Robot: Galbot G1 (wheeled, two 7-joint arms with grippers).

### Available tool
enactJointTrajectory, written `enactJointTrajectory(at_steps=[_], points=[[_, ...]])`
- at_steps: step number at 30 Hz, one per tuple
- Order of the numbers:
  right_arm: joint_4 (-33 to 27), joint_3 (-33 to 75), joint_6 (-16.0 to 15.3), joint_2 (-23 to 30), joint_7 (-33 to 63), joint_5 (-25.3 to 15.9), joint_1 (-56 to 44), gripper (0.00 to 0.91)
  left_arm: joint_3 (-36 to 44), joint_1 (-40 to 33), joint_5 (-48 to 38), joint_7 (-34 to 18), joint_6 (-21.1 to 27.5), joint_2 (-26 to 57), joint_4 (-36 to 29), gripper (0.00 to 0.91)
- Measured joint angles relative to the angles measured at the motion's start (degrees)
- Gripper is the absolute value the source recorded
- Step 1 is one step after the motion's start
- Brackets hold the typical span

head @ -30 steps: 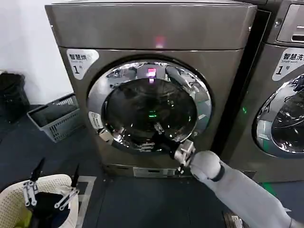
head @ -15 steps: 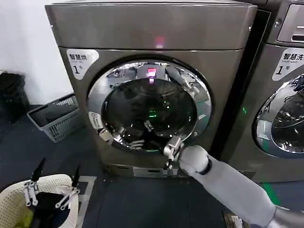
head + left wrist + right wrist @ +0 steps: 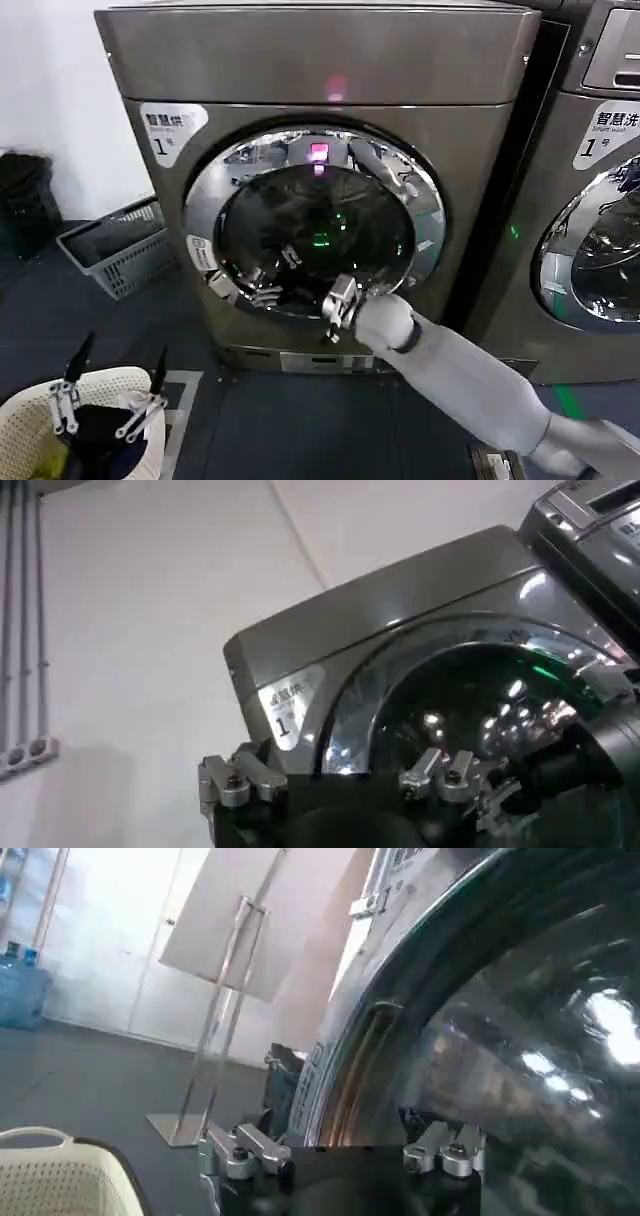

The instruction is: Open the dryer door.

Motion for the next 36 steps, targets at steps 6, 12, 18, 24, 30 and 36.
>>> enactJointTrajectory(at_steps=[6,12,18,24,30,36], points=[[-1.83,-0.06,-1.04,3.28,0.85,-1.31,0.19,0.907,-0.02,-0.16,0.00,0.12,0.05,-0.04,0.02,0.907],[-3.88,-0.33,-1.18,5.73,0.92,-1.60,0.82,0.907,0.01,-0.20,-0.03,0.14,0.02,-0.05,0.09,0.907],[-5.54,-0.91,-1.19,7.16,0.59,-1.55,1.70,0.907,0.12,-0.18,-0.03,0.17,-0.01,-0.06,0.11,0.907],[-7.07,-1.52,-1.14,8.63,0.15,-1.45,2.59,0.907,0.15,-0.10,-0.04,0.22,-0.05,-0.05,0.11,0.907],[-8.59,-2.13,-1.01,9.73,-1.63,-1.30,3.41,0.907,0.16,-0.08,-0.05,0.24,-0.12,0.00,0.21,0.907],[-9.22,-2.40,-0.27,9.59,-4.83,-0.24,4.09,0.907,0.14,-0.18,-0.14,0.26,-0.13,0.18,0.33,0.907]])
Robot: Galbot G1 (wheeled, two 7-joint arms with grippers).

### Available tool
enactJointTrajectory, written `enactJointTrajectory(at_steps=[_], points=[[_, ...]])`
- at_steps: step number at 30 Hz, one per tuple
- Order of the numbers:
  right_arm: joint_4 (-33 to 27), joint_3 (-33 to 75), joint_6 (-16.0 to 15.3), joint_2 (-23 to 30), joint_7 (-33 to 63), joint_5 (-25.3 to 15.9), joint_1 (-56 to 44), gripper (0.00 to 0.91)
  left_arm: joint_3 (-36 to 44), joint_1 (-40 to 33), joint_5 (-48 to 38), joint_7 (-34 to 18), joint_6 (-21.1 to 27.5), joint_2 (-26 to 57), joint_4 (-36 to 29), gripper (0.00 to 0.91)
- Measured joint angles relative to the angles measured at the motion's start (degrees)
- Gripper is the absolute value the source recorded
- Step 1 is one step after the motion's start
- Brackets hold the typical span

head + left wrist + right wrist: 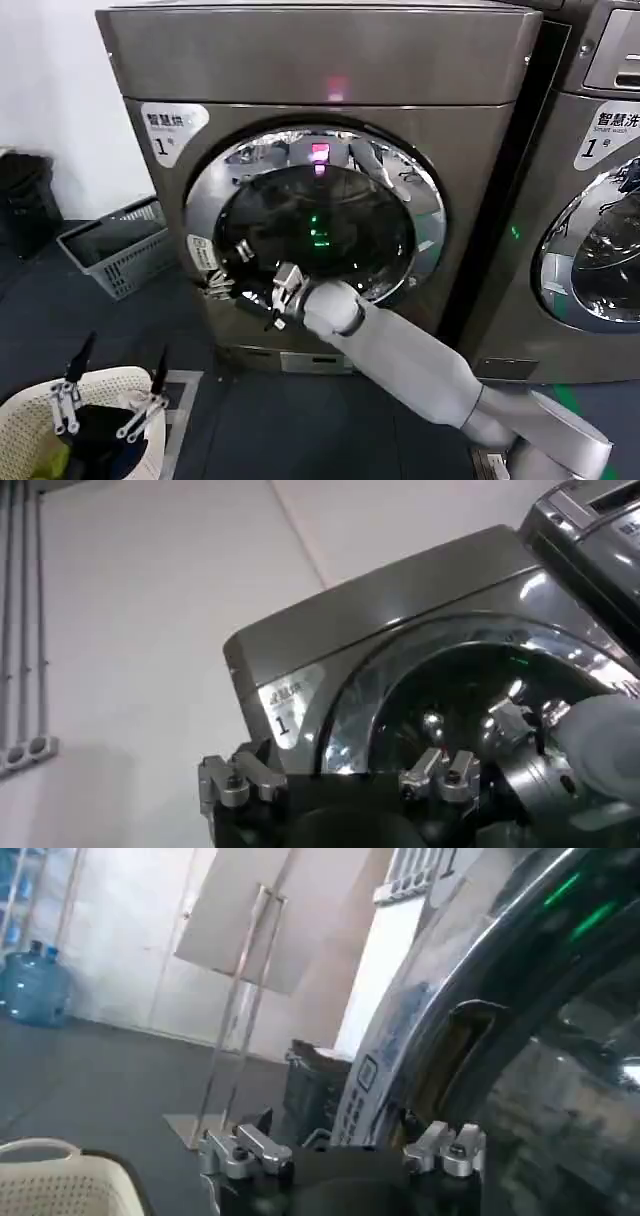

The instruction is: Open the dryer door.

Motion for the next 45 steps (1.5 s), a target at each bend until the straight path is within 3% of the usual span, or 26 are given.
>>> enactJointTrajectory(at_steps=[15,29,45], points=[[2.92,-0.80,2.44,-3.40,-9.32,4.31,0.87,0.907,-0.48,-0.53,-0.32,0.01,0.29,0.13,0.37,0.907],[11.78,-2.34,3.66,-11.77,-16.57,7.56,1.45,0.907,-6.81,-6.02,-12.27,2.93,8.26,5.59,4.10,0.907],[22.13,-1.36,3.58,-20.21,-23.61,10.43,-0.35,0.907,-7.42,-12.69,-15.02,3.21,13.59,15.62,7.06,0.907]])
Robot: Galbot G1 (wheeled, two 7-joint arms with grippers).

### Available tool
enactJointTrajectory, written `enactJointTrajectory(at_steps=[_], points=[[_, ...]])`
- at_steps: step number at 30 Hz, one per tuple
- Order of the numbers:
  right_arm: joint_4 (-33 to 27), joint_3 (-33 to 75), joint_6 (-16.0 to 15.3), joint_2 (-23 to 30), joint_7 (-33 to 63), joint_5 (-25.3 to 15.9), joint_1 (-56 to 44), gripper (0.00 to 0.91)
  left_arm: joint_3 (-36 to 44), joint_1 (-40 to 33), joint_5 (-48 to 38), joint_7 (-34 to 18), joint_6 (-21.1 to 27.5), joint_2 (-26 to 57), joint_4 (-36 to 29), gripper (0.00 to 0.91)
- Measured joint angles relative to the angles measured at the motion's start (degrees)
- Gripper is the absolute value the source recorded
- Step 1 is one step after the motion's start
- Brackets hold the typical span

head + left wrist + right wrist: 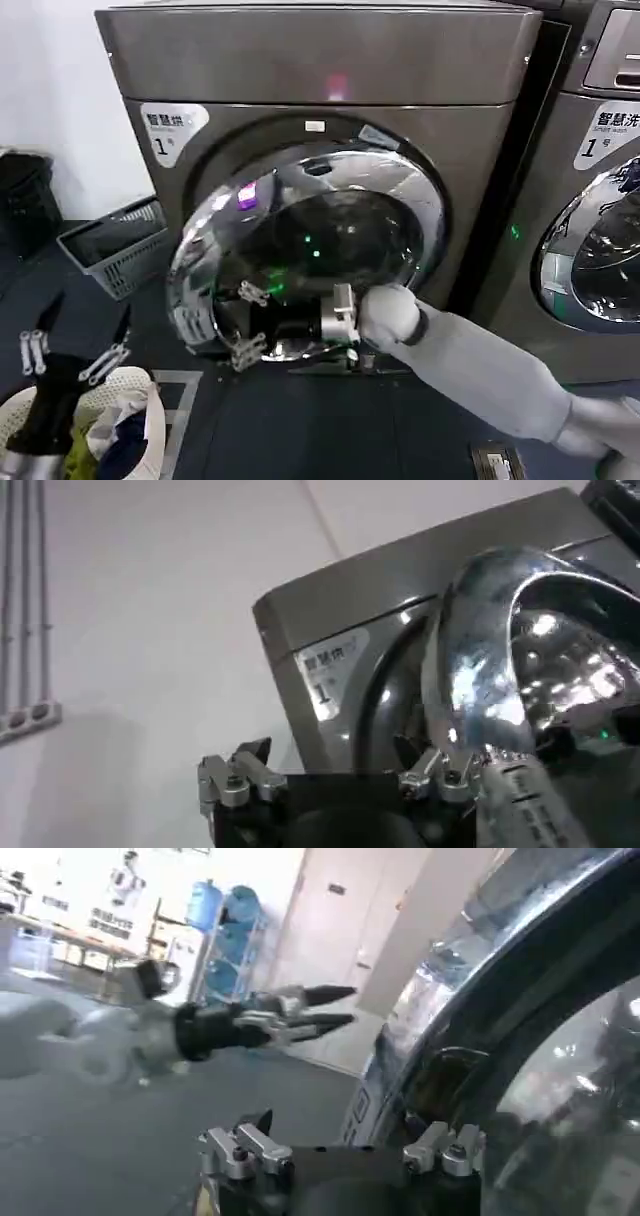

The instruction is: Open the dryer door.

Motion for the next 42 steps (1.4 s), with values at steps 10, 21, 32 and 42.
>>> enactJointTrajectory(at_steps=[10,21,32,42], points=[[5.18,3.17,0.21,-5.68,-3.73,0.26,-3.40,0.907,3.71,-3.73,0.51,1.46,1.26,9.15,2.80,0.907],[12.73,12.80,0.20,-14.90,-4.30,-0.20,-12.92,0.907,11.49,-6.34,0.30,3.84,0.12,18.86,2.14,0.907],[17.83,38.46,4.85,-27.17,-1.96,-1.33,-37.59,0.907,19.57,-11.10,-0.28,4.17,-0.53,22.89,2.42,0.907],[22.11,80.19,10.59,-25.77,4.43,-4.09,-78.12,0.907,26.18,-15.78,-0.55,4.24,-1.56,24.55,3.91,0.907]])
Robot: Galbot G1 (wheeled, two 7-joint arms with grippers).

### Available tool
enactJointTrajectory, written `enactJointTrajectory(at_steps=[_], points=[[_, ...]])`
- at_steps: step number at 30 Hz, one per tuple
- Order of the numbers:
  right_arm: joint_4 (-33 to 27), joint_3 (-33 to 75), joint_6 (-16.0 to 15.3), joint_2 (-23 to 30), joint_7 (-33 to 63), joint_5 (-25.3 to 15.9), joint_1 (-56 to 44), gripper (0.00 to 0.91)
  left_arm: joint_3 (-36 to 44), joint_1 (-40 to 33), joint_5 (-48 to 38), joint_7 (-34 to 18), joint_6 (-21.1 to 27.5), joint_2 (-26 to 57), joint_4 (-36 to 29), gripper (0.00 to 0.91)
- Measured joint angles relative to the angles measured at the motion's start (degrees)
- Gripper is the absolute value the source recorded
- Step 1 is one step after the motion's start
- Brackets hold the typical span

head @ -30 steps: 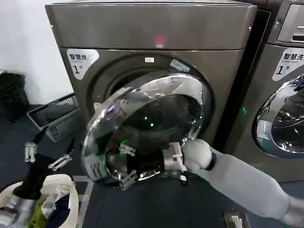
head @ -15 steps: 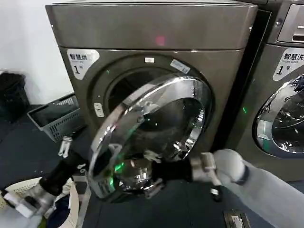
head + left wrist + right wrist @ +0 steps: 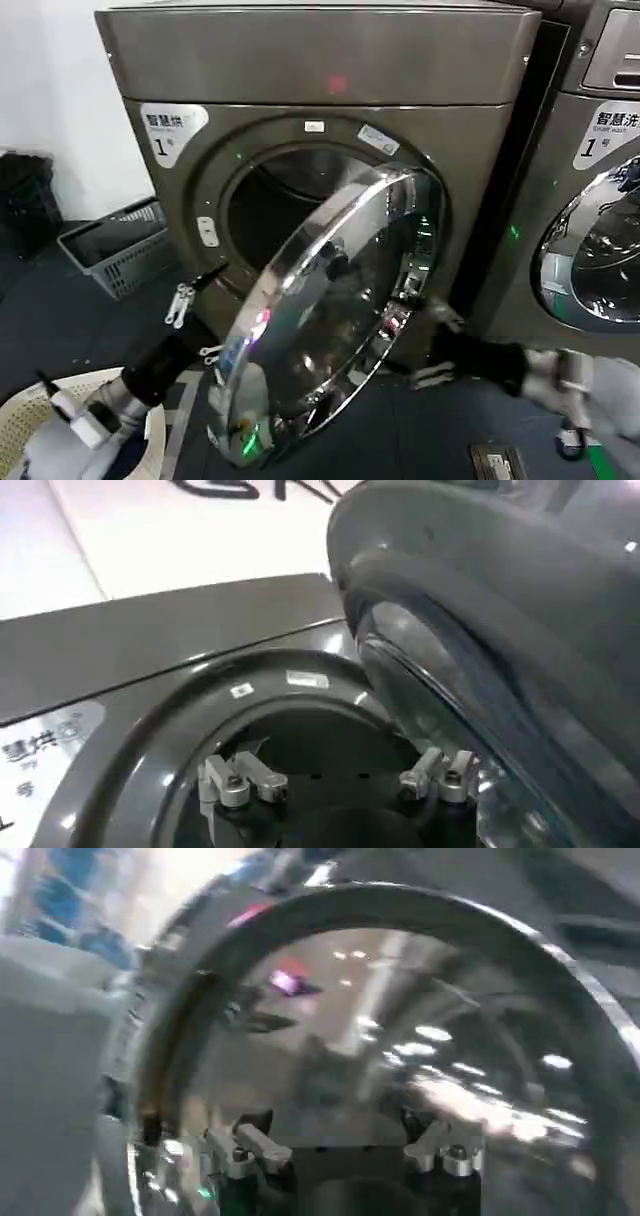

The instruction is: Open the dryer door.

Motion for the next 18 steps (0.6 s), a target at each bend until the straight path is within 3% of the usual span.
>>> enactJointTrajectory(at_steps=[5,8,18], points=[[3.45,17.57,4.71,8.75,3.33,-3.37,-17.80,0.907,4.91,-3.16,0.43,-0.01,-0.16,-0.32,0.58,0.907],[4.20,25.13,5.70,14.84,6.02,-5.62,-24.36,0.907,8.43,-5.62,0.94,-0.02,-0.14,-0.98,1.09,0.907],[6.07,38.57,1.05,35.91,24.17,-12.40,-29.87,0.907,21.18,-15.17,1.24,-0.04,-0.16,-3.48,4.38,0.907]])
